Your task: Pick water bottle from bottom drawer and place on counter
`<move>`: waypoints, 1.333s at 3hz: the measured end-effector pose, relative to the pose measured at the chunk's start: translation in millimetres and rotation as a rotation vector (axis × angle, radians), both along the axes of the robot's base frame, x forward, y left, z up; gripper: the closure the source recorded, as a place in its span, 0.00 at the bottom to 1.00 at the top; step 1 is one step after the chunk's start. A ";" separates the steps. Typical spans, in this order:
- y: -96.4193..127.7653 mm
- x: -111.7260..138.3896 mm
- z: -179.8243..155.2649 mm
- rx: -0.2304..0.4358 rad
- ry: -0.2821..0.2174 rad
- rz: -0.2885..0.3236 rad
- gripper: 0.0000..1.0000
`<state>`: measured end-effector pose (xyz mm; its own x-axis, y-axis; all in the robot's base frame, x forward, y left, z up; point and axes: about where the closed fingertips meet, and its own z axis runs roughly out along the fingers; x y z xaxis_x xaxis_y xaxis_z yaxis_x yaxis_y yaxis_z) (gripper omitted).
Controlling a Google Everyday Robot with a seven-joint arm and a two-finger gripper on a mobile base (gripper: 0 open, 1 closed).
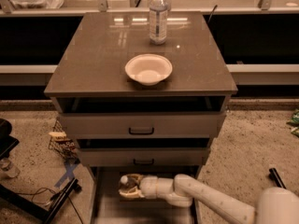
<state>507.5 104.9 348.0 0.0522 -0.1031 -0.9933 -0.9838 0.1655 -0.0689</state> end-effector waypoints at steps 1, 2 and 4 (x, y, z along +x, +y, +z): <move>-20.6 1.9 74.5 -0.046 0.035 -0.075 1.00; -15.6 -35.0 163.7 -0.078 0.151 -0.071 1.00; -21.3 -58.3 267.7 -0.052 0.155 -0.066 1.00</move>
Offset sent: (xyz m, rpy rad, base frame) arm -0.0629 -0.0165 0.2530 -0.1463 0.2182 -0.0542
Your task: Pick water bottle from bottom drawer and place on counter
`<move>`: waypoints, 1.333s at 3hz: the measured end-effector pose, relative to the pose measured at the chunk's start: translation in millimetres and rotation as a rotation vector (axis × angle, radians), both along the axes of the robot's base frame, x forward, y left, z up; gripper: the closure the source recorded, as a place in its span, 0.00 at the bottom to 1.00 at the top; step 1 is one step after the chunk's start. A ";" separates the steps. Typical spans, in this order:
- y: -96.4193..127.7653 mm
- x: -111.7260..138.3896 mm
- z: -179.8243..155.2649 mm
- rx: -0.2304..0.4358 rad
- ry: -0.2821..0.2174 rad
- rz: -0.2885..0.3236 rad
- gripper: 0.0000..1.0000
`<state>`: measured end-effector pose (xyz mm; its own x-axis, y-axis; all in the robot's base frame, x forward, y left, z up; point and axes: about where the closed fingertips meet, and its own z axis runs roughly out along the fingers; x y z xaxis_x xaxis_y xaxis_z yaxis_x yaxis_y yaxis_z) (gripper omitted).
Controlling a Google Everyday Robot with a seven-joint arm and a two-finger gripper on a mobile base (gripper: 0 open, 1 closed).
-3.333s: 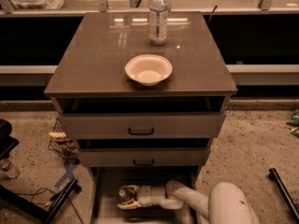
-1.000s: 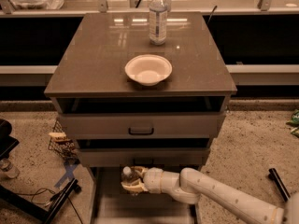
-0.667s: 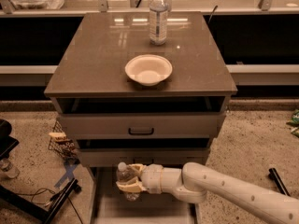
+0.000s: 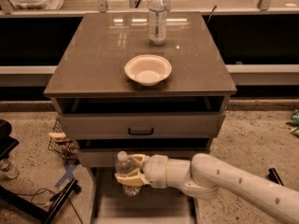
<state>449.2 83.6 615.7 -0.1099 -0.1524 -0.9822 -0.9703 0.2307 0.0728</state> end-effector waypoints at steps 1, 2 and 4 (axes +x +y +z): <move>-22.3 1.8 16.3 0.039 0.001 -0.044 1.00; -19.0 3.4 18.3 0.035 0.004 -0.050 1.00; -9.7 27.5 124.4 0.141 0.002 -0.183 1.00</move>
Offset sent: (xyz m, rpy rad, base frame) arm 0.0014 -0.0186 0.0148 0.0345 0.0001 -0.0371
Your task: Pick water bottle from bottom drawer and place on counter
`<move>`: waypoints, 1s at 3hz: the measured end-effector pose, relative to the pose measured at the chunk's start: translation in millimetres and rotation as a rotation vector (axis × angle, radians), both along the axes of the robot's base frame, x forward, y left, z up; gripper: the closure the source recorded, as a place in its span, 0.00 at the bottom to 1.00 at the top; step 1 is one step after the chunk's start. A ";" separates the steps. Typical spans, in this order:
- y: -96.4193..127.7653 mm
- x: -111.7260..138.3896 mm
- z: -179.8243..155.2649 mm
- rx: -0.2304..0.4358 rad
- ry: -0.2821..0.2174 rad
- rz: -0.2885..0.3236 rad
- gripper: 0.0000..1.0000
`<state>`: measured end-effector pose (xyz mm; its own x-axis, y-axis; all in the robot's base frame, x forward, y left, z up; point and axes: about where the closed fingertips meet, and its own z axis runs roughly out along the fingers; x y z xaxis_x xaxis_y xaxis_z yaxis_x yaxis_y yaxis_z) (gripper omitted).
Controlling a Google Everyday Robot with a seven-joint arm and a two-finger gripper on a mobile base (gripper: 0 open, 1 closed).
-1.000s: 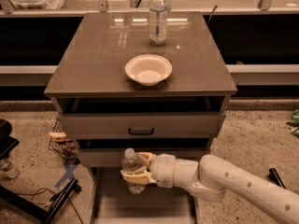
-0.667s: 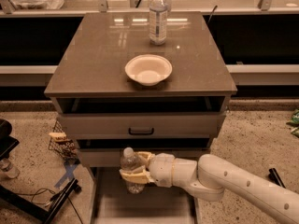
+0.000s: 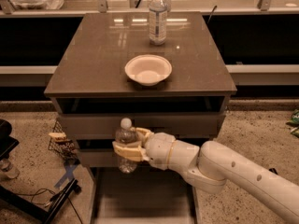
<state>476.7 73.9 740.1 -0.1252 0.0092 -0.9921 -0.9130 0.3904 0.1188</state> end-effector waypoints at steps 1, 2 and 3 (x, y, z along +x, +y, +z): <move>13.4 12.5 73.0 0.005 -0.023 -0.071 1.00; 30.4 31.6 139.1 0.000 -0.064 -0.112 1.00; 52.5 65.1 203.8 0.015 -0.117 -0.128 1.00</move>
Offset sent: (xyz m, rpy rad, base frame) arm 0.0702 0.0685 0.2422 0.0106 -0.1374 -0.1418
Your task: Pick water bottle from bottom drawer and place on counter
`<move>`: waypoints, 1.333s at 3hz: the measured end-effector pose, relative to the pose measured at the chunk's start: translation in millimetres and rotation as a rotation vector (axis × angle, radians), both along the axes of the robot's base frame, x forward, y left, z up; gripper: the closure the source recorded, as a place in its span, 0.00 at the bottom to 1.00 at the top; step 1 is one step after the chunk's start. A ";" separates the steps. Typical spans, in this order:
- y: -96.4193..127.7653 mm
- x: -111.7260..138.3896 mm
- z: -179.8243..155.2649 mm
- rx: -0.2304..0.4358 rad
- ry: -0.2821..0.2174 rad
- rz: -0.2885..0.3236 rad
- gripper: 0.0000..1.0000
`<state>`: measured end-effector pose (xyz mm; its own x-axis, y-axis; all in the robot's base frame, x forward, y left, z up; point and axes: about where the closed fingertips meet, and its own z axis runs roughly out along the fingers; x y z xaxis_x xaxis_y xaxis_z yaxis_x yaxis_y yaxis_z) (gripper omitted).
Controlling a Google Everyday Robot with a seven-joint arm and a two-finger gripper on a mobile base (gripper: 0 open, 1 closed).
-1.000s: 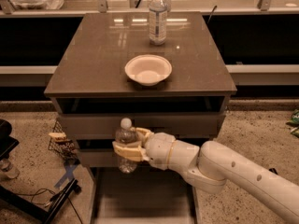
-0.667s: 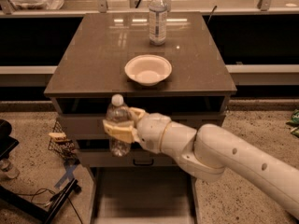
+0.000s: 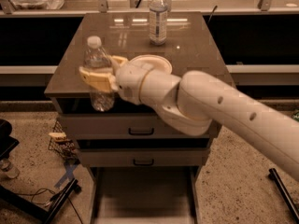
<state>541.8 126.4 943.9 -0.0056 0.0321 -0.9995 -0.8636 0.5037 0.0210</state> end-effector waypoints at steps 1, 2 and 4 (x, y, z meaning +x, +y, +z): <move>13.6 36.8 40.5 0.035 -0.049 0.001 1.00; 40.1 87.2 61.2 0.058 -0.076 0.035 1.00; 46.9 120.7 57.6 0.082 -0.047 -0.017 1.00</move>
Offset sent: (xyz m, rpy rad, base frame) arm 0.1370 0.0488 0.0669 0.0725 -0.0839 0.0514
